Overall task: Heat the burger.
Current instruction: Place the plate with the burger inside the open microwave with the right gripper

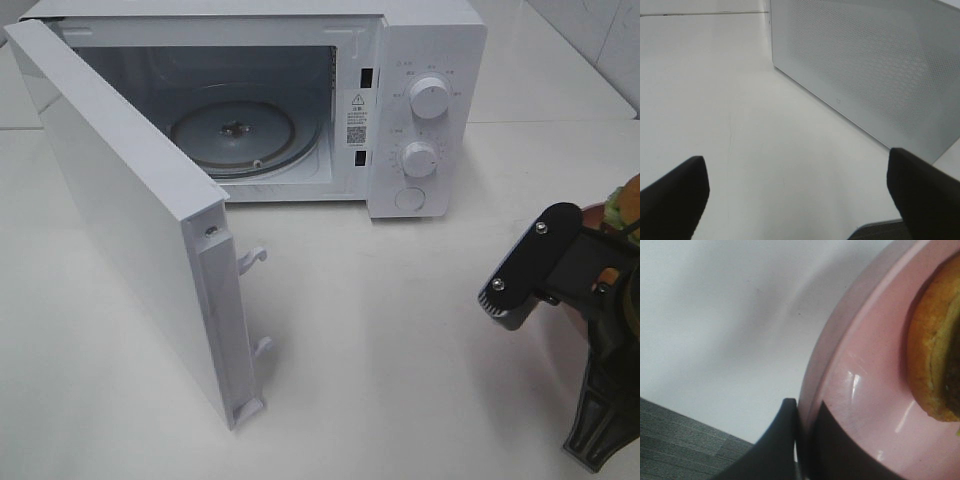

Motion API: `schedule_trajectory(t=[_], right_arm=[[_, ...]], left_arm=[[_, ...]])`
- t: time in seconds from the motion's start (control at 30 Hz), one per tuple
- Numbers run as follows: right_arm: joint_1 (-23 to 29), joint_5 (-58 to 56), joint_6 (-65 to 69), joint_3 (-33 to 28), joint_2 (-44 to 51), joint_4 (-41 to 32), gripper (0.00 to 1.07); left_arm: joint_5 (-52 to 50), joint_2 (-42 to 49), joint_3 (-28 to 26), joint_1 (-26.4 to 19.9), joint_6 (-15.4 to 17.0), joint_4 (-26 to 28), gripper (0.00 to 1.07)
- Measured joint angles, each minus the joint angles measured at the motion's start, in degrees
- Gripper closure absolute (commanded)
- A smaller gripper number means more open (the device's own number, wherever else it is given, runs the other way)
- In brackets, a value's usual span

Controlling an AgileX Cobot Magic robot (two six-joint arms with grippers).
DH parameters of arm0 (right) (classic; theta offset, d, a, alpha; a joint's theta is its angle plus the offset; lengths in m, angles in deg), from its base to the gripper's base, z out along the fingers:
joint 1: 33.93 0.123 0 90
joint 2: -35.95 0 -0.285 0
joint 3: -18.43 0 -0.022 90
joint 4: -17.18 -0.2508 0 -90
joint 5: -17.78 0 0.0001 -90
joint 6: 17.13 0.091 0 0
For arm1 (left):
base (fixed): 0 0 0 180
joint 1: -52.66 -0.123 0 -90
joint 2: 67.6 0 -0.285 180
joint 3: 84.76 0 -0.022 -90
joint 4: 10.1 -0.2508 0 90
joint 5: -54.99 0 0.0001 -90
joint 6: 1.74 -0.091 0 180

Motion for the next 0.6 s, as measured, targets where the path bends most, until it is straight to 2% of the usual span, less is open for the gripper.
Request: schedule_trajectory(t=[0.3, 0.6], right_arm=[[6.0, -0.1, -2.9, 0.0, 0.0, 0.0, 1.07], [7.6, 0.7, -7.0, 0.0, 0.0, -0.1, 1.07]], left_arm=[[0.0, 0.0, 0.0, 0.0, 0.0, 0.0, 0.18], [0.0, 0.0, 0.0, 0.0, 0.0, 0.0, 0.18]])
